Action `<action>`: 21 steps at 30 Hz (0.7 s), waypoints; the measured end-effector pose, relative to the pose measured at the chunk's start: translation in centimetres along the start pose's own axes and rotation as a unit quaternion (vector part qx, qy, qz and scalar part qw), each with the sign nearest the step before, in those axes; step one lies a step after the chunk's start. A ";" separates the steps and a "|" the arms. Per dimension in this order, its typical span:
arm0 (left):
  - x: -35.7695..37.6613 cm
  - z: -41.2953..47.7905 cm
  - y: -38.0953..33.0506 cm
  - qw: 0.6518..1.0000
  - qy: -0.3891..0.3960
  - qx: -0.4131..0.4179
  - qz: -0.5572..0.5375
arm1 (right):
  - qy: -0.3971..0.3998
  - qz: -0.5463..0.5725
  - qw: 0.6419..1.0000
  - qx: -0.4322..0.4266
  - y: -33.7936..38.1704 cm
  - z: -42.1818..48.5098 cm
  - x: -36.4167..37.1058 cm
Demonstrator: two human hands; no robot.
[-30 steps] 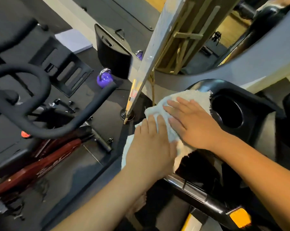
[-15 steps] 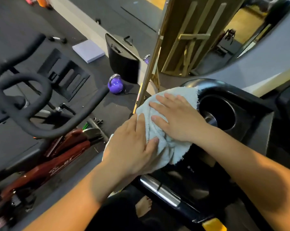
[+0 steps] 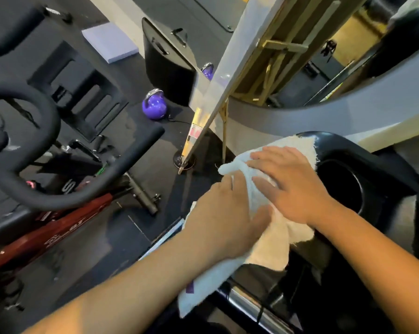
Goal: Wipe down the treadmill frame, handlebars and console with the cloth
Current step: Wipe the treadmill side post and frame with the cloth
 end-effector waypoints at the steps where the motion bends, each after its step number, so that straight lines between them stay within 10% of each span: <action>1: 0.2 0.2 0.3 1.000 0.004 -0.010 -0.001 | -0.010 0.018 1.000 0.007 -0.1 0.0 -0.1; 7: 0.3 0.3 1.0 0.998 -0.021 0.048 -0.019 | 0.004 0.022 0.998 0.051 0.7 -0.5 0.3; 12: 3.0 5.7 1.7 0.932 0.241 0.064 -0.264 | 0.031 0.017 0.996 0.083 -1.0 1.3 0.1; 21: 4.0 4.9 3.3 0.931 0.237 0.012 -0.278 | 0.024 0.001 0.995 0.100 -1.2 1.9 0.0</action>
Point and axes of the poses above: each hand's wrist, its own z-axis towards the middle knuckle, its own x-axis out of the palm, y = z × x, the point moved 8 cm from there along z, towards the middle knuckle, and after that the axes turned 11 degrees about -x, right-handed, at the moved point
